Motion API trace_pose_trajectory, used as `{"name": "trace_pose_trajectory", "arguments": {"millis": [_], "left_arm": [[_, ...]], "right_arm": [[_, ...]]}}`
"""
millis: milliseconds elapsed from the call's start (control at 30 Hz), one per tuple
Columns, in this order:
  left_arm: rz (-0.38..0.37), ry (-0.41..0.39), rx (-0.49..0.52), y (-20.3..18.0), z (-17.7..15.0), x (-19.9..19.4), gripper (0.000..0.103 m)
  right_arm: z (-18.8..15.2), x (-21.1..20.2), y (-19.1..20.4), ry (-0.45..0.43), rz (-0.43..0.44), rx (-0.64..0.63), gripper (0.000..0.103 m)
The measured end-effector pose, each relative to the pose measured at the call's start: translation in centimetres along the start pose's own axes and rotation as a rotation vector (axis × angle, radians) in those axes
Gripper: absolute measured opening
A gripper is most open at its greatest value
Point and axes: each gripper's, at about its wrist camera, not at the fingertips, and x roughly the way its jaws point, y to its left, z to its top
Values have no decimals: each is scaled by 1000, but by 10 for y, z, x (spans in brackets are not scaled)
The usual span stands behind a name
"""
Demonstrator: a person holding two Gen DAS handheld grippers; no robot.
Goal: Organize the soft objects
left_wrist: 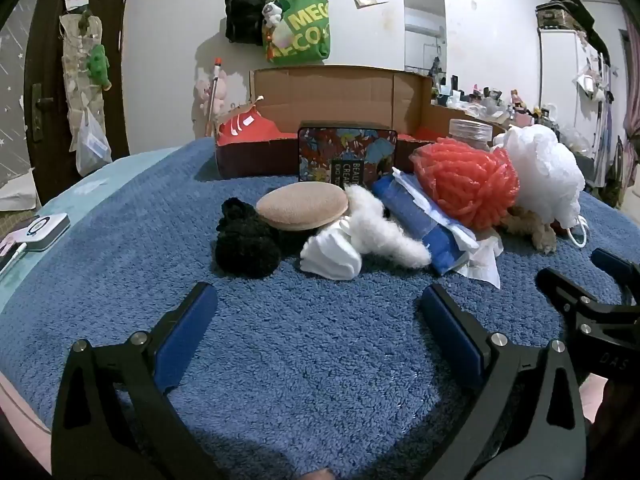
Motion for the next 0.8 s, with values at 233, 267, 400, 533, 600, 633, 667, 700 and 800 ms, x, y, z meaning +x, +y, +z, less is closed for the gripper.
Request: {"name": "trace_pose_trajectory", "arguments": {"millis": [233, 267, 400, 533, 600, 633, 667, 700, 800], "left_arm": [[-3, 1, -2, -2, -1, -1, 103], [-3, 1, -2, -3, -1, -2, 103], [-3, 7, -6, 0, 0, 0, 103], [-3, 9, -7, 0, 0, 0, 103], [-4, 9, -7, 0, 0, 0, 103], [-4, 9, -7, 0, 0, 0, 103], [-4, 10, -7, 0, 0, 0, 103], [-3, 10, -7, 0, 0, 0, 103], [-4, 12, -8, 0, 0, 0, 103]], "right_arm": [[0, 0, 0, -1, -1, 0, 103], [0, 0, 0, -2, -1, -1, 103], [0, 0, 0, 0, 0, -1, 103], [0, 0, 0, 3, -1, -2, 103], [0, 0, 0, 3, -1, -2, 103], [0, 0, 0, 3, -2, -2, 103], [0, 0, 0, 3, -2, -2, 103], [0, 0, 0, 3, -2, -3, 103], [0, 0, 0, 4, -1, -3, 103]]}}
